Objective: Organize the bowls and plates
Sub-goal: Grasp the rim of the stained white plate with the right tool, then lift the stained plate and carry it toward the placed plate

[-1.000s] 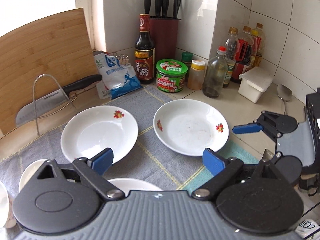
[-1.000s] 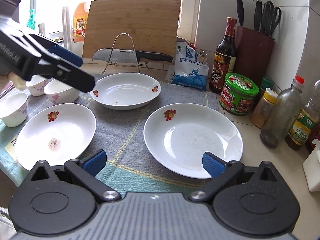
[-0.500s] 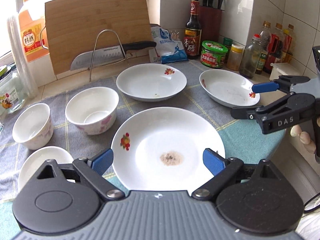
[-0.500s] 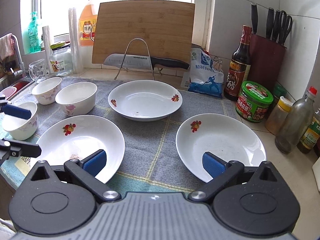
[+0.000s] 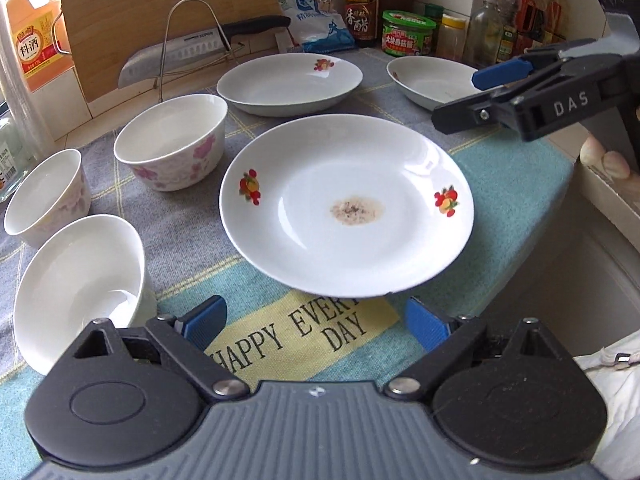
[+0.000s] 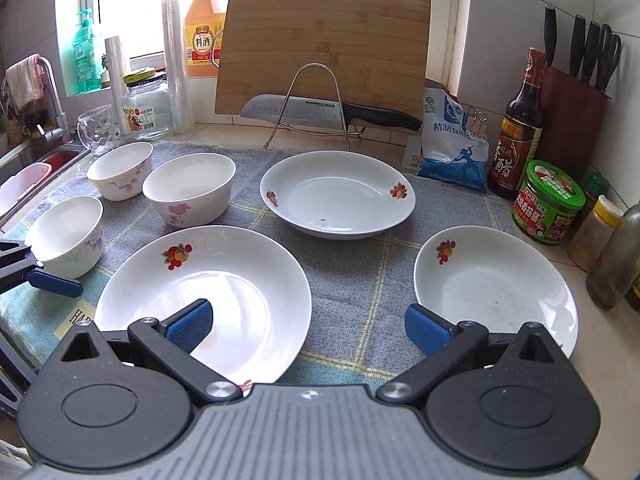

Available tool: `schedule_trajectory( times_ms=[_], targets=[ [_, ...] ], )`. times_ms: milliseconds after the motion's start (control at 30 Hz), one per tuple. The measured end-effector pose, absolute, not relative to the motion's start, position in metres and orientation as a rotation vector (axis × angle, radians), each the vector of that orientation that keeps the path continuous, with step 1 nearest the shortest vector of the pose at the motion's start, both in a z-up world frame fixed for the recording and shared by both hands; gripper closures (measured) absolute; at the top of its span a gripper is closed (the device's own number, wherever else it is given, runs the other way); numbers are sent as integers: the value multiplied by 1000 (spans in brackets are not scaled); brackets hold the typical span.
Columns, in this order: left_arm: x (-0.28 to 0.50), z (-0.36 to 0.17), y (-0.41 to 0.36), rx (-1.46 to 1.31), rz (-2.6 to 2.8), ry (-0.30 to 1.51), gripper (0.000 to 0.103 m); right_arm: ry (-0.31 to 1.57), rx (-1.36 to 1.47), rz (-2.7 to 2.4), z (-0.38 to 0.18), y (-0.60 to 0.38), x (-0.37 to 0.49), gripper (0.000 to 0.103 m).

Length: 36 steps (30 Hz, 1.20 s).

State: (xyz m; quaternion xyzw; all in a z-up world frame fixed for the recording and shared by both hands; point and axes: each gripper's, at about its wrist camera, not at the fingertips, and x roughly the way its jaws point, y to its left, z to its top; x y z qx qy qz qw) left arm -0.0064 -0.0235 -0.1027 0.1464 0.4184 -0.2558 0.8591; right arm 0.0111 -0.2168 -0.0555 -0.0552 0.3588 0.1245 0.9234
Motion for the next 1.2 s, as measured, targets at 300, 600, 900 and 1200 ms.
schedule_trajectory(
  times_ms=[300, 600, 900, 1200],
  targets=[
    [2, -121, -30, 303, -593, 866, 5, 754, -108, 266, -55, -211, 13, 0],
    [8, -126, -36, 300, -629, 818, 0, 788, -77, 312, -61, -215, 24, 0],
    [1, -132, -30, 257, -625, 718, 0, 871, -14, 380, -84, -221, 45, 0],
    [-3, -134, -29, 251, -622, 691, 0, 936, 41, 514, -99, -215, 73, 0]
  ],
)
